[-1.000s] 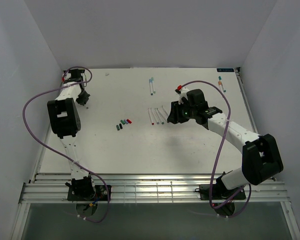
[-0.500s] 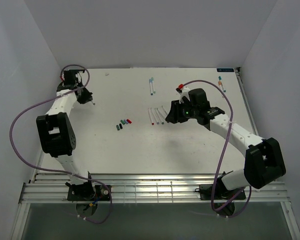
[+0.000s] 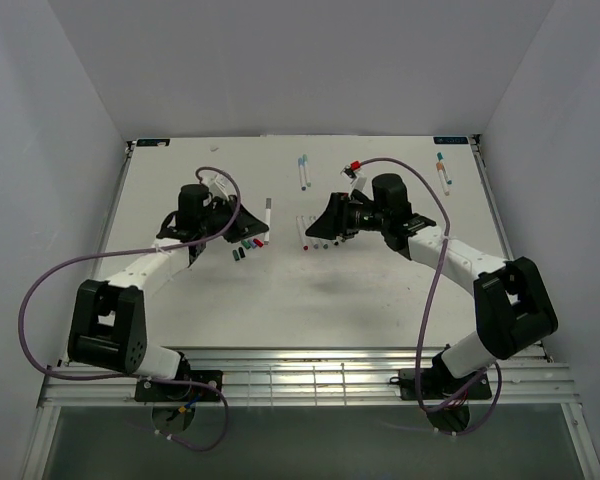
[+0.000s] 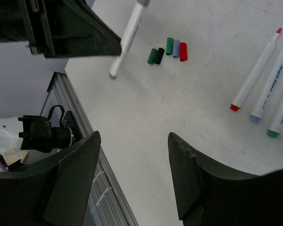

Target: Open the pen caps

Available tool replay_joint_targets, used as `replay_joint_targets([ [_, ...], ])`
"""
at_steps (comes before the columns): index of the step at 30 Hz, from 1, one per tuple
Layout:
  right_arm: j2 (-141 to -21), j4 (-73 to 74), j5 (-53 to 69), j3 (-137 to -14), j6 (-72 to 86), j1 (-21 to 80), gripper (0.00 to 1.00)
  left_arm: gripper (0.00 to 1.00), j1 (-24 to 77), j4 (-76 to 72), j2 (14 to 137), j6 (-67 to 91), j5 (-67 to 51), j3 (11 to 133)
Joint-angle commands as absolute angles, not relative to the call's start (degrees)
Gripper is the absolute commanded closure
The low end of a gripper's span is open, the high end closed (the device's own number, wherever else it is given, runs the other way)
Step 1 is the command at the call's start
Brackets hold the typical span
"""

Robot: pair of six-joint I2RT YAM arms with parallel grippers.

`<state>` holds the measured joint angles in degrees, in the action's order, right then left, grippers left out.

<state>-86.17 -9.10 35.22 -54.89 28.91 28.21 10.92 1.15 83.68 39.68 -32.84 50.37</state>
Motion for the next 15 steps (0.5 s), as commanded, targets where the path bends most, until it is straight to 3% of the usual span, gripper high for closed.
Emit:
replay_joint_targets([
  [1, -88.0, -20.4, 40.0, -55.1, 36.0, 28.5, 0.35, 1.0, 14.1, -8.5, 76.2, 41.9, -36.6, 45.5],
  [15, -94.7, -37.1, 39.7, -53.3, 48.7, 31.1, 0.43, 1.0, 21.4, -12.7, 72.6, 44.2, -34.4, 40.3],
])
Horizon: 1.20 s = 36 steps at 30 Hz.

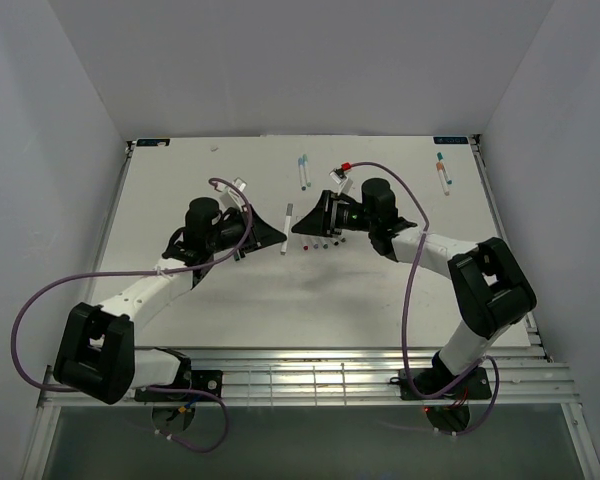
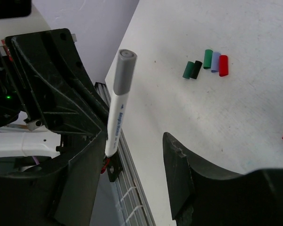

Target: Open the pen caps

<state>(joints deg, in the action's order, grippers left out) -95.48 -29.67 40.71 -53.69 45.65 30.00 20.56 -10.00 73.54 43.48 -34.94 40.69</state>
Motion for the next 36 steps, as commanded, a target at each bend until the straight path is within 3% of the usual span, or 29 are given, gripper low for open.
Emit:
replay_joint_targets([
  [1, -94.5, -38.7, 39.6, -52.7, 49.0, 31.1, 0.43, 1.0, 21.4, -12.7, 72.5, 44.1, -34.4, 40.2],
  [22, -101.7, -48.5, 41.7, -55.2, 56.5, 33.2, 0.61, 1.0, 21.8, -12.8, 71.9, 45.2, -34.1, 40.2],
  [23, -102.3, -48.8, 41.9, -55.4, 56.7, 33.3, 0.64, 1.0, 21.8, -12.9, 72.0, 45.2, -34.4, 40.1],
  [24, -102.6, -49.0, 42.5, -55.7, 56.9, 33.3, 0.82, 1.0, 21.9, -12.9, 72.2, 45.2, -34.5, 40.1],
  [25, -102.7, -49.0, 42.8, -56.2, 57.0, 33.4, 0.91, 0.99, 21.9, -12.9, 72.1, 45.2, -34.7, 40.1],
  [27, -102.6, -48.0, 42.7, -56.2, 56.4, 33.4, 0.92, 0.78, 21.9, -12.9, 71.5, 44.5, -35.1, 40.2],
  [28, -102.2, -46.4, 42.5, -55.6, 55.0, 33.4, 0.92, 0.62, 21.9, -12.8, 71.0, 44.1, -34.9, 40.1],
  [31, -100.6, -40.4, 41.8, -55.8, 49.8, 33.5, 0.92, 0.5, 21.8, -10.8, 69.5, 41.8, -33.1, 41.5],
  [36, -97.1, -32.2, 44.6, -54.5, 44.1, 33.5, 0.92, 0.48, 21.7, -2.8, 70.1, 37.1, -28.7, 46.1],
])
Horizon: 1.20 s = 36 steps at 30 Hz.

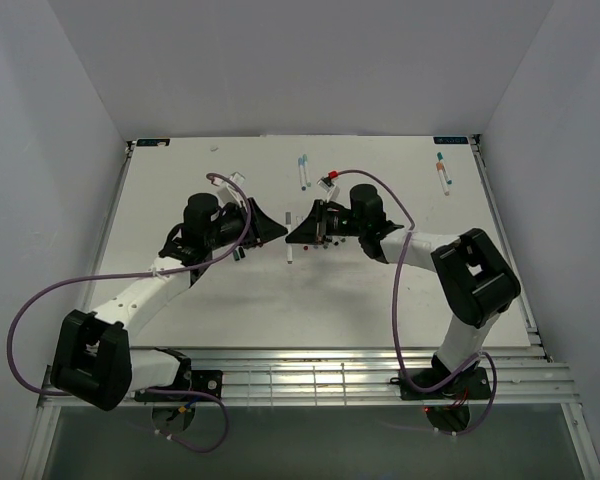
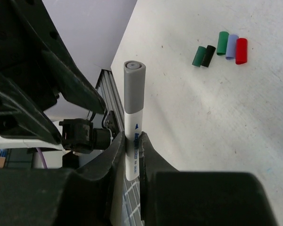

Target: Open the pen caps

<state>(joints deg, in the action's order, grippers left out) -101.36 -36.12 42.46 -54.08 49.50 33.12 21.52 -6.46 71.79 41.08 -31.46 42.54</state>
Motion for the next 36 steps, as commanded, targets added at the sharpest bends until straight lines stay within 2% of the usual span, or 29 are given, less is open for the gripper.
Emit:
replay_joint_targets([
  [1, -96.6, -31.9, 45.0, -54.1, 43.9, 33.6, 0.92, 0.49, 21.7, -2.9, 70.3, 36.7, -27.8, 46.4],
  [13, -96.9, -40.2, 51.5, -53.4, 49.5, 36.1, 0.92, 0.51, 21.6, -5.7, 72.8, 37.7, -27.9, 47.0],
  [22, -99.0, -44.1, 52.0, -53.6, 51.7, 36.8, 0.92, 0.58, 21.6, -6.7, 71.7, 38.4, -28.8, 45.1],
  [25, -99.5, -44.5, 52.5, -54.1, 52.3, 36.9, 0.92, 0.68, 21.6, -6.9, 71.5, 38.8, -29.0, 44.5],
  [29, -99.1, -42.6, 51.1, -53.6, 51.5, 37.1, 0.92, 0.91, 21.6, -5.0, 71.5, 38.2, -27.5, 45.3],
  [30, -98.9, -40.3, 50.5, -53.6, 49.9, 37.2, 0.92, 1.0, 21.6, -4.5, 71.6, 38.1, -27.0, 45.6],
  [36, -96.1, -19.5, 40.4, -57.6, 36.0, 39.5, 0.92, 1.0, 21.5, 2.3, 74.5, 39.9, -19.5, 49.5],
])
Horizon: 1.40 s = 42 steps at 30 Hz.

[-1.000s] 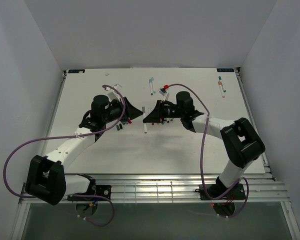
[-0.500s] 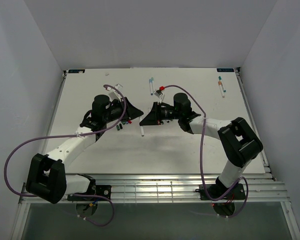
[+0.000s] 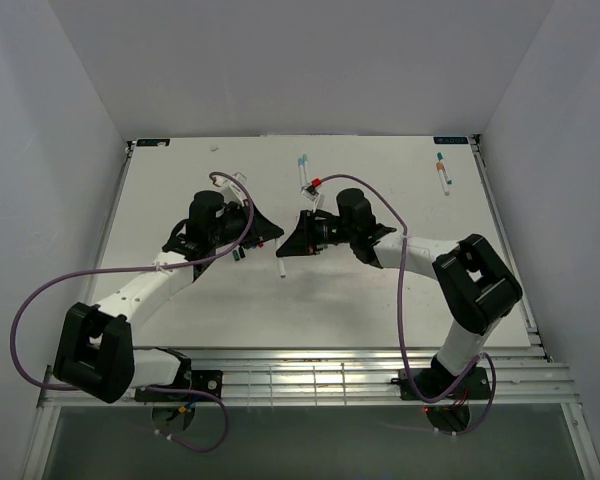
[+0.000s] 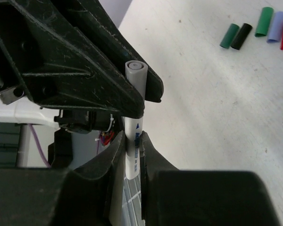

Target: Open the pen caps

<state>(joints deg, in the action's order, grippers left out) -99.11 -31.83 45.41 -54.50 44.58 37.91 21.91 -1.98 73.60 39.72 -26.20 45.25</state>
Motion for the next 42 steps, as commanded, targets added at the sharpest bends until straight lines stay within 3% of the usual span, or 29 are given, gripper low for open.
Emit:
replay_joint_targets([
  [1, -95.5, -14.8, 39.0, -58.7, 32.7, 40.1, 0.92, 1.0, 21.5, 4.5, 75.1, 40.6, -17.9, 50.3],
  [6, -94.2, -19.5, 42.3, -53.1, 34.7, 43.8, 0.92, 1.0, 20.0, 0.5, 76.9, 40.8, -14.1, 52.0],
  [12, -91.2, -26.5, 41.5, -43.3, 39.1, 49.5, 0.92, 1.0, 14.8, -5.2, 81.0, 41.9, -17.7, 55.5],
  [19, -90.3, -27.6, 42.0, -42.8, 39.6, 49.5, 0.92, 1.0, 10.6, -8.1, 78.8, 42.4, -21.0, 52.9],
  [25, -91.3, -10.1, 33.9, -53.5, 27.8, 45.2, 0.92, 1.0, 9.8, 7.3, 77.3, 34.9, -18.2, 54.8],
  [29, -92.3, 3.0, 28.7, -59.5, 23.0, 35.7, 0.92, 1.0, 9.9, 12.4, 75.1, 32.9, -11.5, 51.6],
  [37, -97.5, 13.1, 25.5, -70.3, 16.0, 22.2, 0.92, 0.96, 9.7, 16.4, 79.9, 35.4, -7.8, 48.9],
  [42, -104.0, 19.1, 23.2, -78.4, 10.0, 18.8, 0.92, 0.96, 9.6, 16.4, 83.3, 36.3, -7.0, 49.5],
])
